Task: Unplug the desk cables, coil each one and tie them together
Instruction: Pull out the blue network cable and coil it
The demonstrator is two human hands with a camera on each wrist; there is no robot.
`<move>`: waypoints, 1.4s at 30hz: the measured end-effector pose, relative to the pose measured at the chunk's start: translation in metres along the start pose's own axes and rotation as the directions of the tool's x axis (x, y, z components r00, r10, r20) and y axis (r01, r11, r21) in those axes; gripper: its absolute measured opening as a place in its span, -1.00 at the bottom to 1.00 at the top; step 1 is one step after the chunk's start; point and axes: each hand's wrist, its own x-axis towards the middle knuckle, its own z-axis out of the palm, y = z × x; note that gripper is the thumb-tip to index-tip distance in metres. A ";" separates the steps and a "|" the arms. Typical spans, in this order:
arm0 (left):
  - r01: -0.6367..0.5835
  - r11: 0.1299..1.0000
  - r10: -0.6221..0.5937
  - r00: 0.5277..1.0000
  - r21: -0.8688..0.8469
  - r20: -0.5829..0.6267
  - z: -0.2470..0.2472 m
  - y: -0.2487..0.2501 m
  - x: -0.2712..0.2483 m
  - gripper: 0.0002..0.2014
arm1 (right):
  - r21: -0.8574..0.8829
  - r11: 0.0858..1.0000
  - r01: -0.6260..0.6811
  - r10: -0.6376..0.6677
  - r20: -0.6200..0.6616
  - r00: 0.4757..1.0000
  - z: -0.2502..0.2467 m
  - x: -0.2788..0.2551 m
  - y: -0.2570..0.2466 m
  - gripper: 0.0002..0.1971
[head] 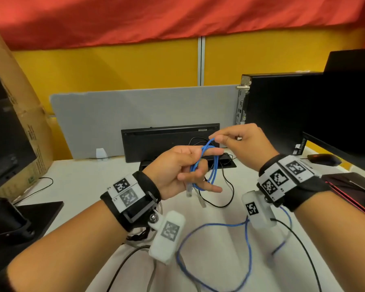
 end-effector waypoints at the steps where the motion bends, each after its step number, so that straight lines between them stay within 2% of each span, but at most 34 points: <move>1: 0.005 0.999 -0.004 1.000 -0.035 0.025 0.001 0.002 -0.001 -0.59 | -0.022 1.000 -0.010 0.009 -0.017 1.000 0.003 -0.002 0.004 -0.82; 4: -0.041 0.997 0.042 0.999 -0.072 0.009 0.006 0.007 0.000 -0.57 | -0.175 0.984 -0.016 0.026 0.055 0.998 0.018 -0.010 0.015 -0.76; 7: -0.170 0.981 0.160 0.981 -0.094 -0.107 0.006 0.010 0.006 -0.54 | -0.383 0.923 -0.023 0.118 0.227 0.967 0.033 -0.020 0.017 -0.77; 9: -0.231 0.971 0.215 0.959 -0.068 -0.186 0.004 0.011 0.013 -0.53 | -0.429 0.903 -0.008 0.166 0.333 0.928 0.040 -0.027 0.013 -0.77; 12: -0.287 0.958 0.264 0.910 -0.026 -0.319 -0.001 0.008 0.017 -0.58 | -0.477 0.878 0.041 0.176 0.400 0.899 0.043 -0.032 0.000 -0.73; 14: -0.294 0.954 0.296 0.887 0.061 -0.353 -0.004 0.003 0.018 -0.66 | -0.458 0.888 0.045 0.195 0.462 0.865 0.039 -0.033 -0.011 -0.79; 17: -0.207 0.926 0.322 0.869 0.315 -0.376 -0.003 -0.001 0.020 -0.55 | -0.475 0.878 0.067 0.220 0.523 0.824 0.033 -0.035 -0.026 -0.80; 19: -0.138 0.880 0.324 0.874 0.454 -0.362 -0.004 -0.001 0.019 -0.57 | -0.509 0.853 0.111 0.192 0.505 0.841 0.026 -0.033 -0.033 -0.77; 21: -0.066 0.838 0.290 0.895 0.542 -0.339 -0.001 0.000 0.018 -0.76 | -0.540 0.832 0.129 0.152 0.446 0.882 0.017 -0.029 -0.039 -0.73; 23: 0.056 0.718 0.275 0.893 0.694 -0.356 0.004 0.003 0.018 -0.88 | -0.516 0.850 0.104 0.140 0.411 0.901 0.008 -0.025 -0.041 -0.78; 24: 0.111 0.658 0.265 0.892 0.745 -0.367 0.005 0.004 0.019 -0.88 | -0.467 0.882 0.067 0.144 0.402 0.904 0.003 -0.023 -0.041 -0.82; 25: 0.146 0.630 0.239 0.898 0.763 -0.369 0.006 0.005 0.019 -0.81 | -0.412 0.911 0.028 0.146 0.384 0.912 -0.002 -0.020 -0.042 -0.86; 26: 0.156 0.639 0.204 0.910 0.753 -0.362 0.007 0.006 0.020 -0.77 | -0.380 0.925 0.014 0.132 0.356 0.925 -0.006 -0.017 -0.041 -0.86; 27: 0.159 0.638 0.172 0.924 0.754 -0.340 0.009 0.007 0.019 -0.78 | -0.377 0.926 0.021 0.111 0.325 0.939 -0.009 -0.015 -0.040 -0.79; 29: 0.184 0.581 0.142 0.936 0.793 -0.321 0.012 0.011 0.016 -0.77 | -0.384 0.923 0.027 0.088 0.280 0.956 -0.011 -0.011 -0.035 -0.67; 31: 0.201 0.528 0.148 0.935 0.825 -0.323 0.008 0.014 0.015 -0.69 | -0.382 0.924 0.020 0.082 0.248 0.965 -0.012 -0.009 -0.028 -0.68; 33: 0.215 0.553 0.138 0.929 0.805 -0.343 0.004 0.015 0.015 -0.66 | -0.373 0.928 0.008 0.076 0.210 0.975 -0.013 -0.007 -0.022 -0.78; 36: 0.212 0.708 0.065 0.931 0.674 -0.360 0.005 0.016 0.011 -0.70 | -0.280 0.960 -0.032 0.088 0.191 0.978 -0.017 -0.005 -0.013 -0.93; 39: 0.183 0.832 -0.026 0.956 0.524 -0.292 0.009 0.014 0.008 -0.73 | -0.179 0.980 -0.083 0.115 0.177 0.977 -0.017 -0.003 -0.008 -0.88; 42: 0.181 0.901 -0.108 0.974 0.394 -0.201 0.003 0.014 0.005 -0.68 | -0.090 0.976 -0.200 0.213 0.171 0.962 -0.019 0.000 -0.006 -0.82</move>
